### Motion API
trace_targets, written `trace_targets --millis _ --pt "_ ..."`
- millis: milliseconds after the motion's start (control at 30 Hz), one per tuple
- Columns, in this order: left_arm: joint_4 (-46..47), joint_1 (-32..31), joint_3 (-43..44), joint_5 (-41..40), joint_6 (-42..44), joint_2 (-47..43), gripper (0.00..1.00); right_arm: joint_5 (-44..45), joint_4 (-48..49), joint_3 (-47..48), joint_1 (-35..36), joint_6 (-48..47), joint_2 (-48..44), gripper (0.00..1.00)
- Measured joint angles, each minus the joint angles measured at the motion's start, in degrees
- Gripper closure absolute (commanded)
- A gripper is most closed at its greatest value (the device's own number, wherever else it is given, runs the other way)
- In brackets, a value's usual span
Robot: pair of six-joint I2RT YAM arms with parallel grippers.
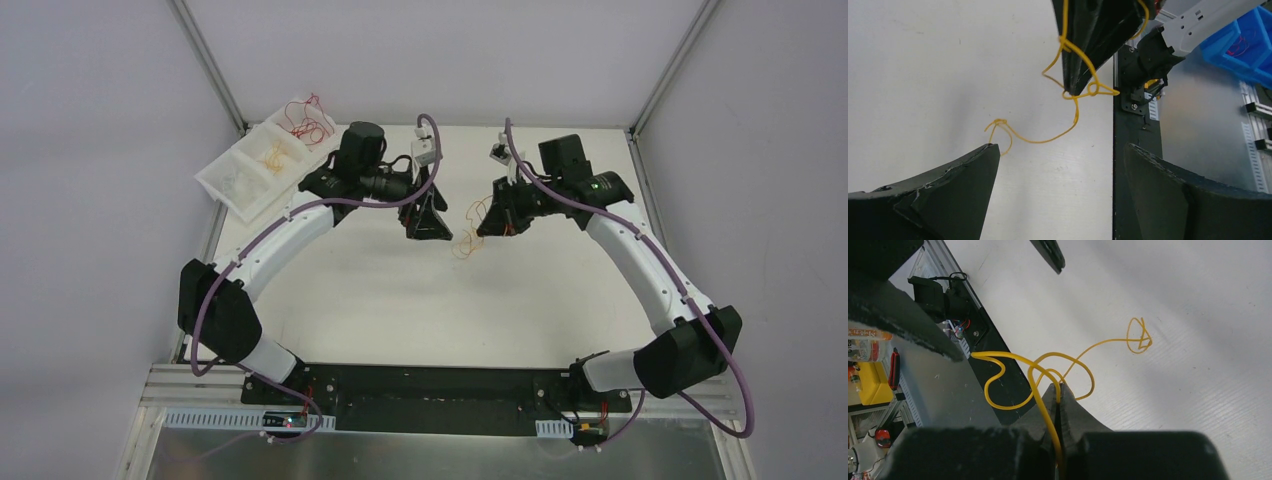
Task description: Untangle the cables
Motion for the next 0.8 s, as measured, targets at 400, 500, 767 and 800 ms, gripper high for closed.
trace_targets --millis 400,500,767,800 --pt "3.28 -7.02 -0.37 -2.84 4.70 -0.55 0.01 0.63 1.20 0.00 2.99 0.94 -1.40 1.00" --pt "3.85 -8.28 -0.66 -3.06 4.85 -0.17 0.01 0.66 1.60 0.00 3.48 1.42 -1.84 1.00" --pt "13.05 -10.71 -5.62 -6.16 0.57 2.12 0.26 1.03 2.60 0.00 4.26 3.17 -2.99 1.00" --pt "14.05 -10.71 -5.84 -6.45 -0.39 2.49 0.33 1.20 2.75 0.00 4.26 3.32 -3.10 1.00"
